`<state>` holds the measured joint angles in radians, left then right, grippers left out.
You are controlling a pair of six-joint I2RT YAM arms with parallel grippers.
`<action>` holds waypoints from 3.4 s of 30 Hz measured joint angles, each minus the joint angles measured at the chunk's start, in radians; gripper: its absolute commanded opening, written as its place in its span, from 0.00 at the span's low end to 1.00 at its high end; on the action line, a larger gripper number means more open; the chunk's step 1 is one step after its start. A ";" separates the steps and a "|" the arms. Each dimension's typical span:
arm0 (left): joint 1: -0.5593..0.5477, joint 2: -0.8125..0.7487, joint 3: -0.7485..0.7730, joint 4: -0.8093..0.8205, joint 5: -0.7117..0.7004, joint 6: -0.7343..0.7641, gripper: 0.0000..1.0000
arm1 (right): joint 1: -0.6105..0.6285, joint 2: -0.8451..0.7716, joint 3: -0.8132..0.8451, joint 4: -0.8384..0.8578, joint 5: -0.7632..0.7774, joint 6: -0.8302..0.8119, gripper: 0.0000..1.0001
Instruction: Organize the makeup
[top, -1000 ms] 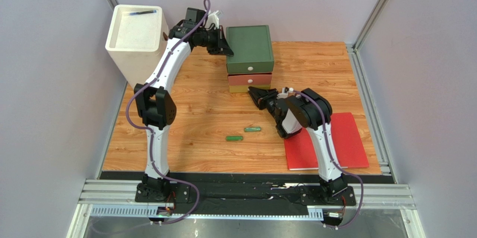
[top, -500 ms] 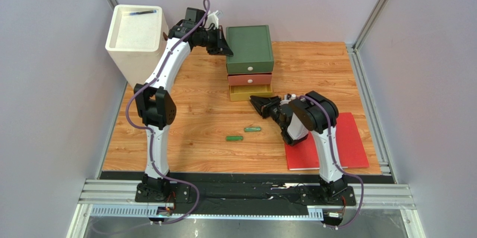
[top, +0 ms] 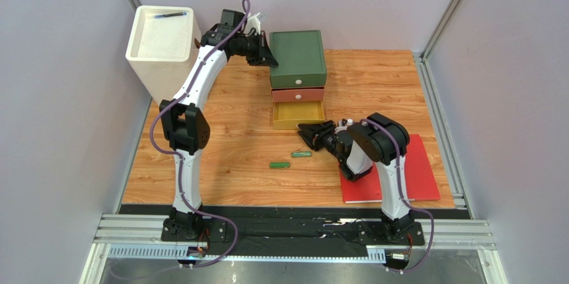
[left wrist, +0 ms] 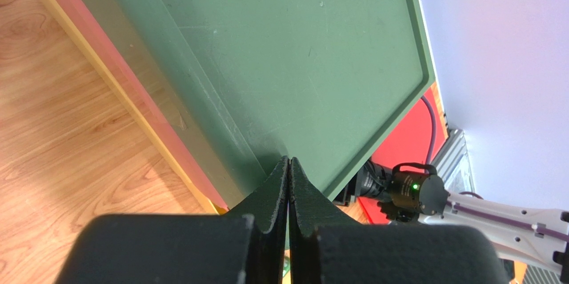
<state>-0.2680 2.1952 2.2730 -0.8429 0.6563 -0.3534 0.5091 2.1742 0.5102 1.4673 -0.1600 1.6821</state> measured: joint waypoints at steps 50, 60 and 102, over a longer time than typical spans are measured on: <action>0.003 -0.037 -0.078 0.064 0.010 -0.003 0.00 | 0.281 -0.497 0.543 -1.943 0.103 -1.684 0.66; 0.005 -0.037 -0.082 0.068 0.016 -0.003 0.00 | 0.294 -0.381 0.591 -1.943 0.171 -1.729 0.48; 0.005 -0.037 -0.082 0.068 0.017 -0.003 0.01 | 0.268 -0.291 1.040 -1.949 0.424 -1.788 0.54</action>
<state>-0.2626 2.1578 2.1914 -0.7746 0.6731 -0.3569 0.7773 1.8832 1.5497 -0.4820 0.2638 -0.1055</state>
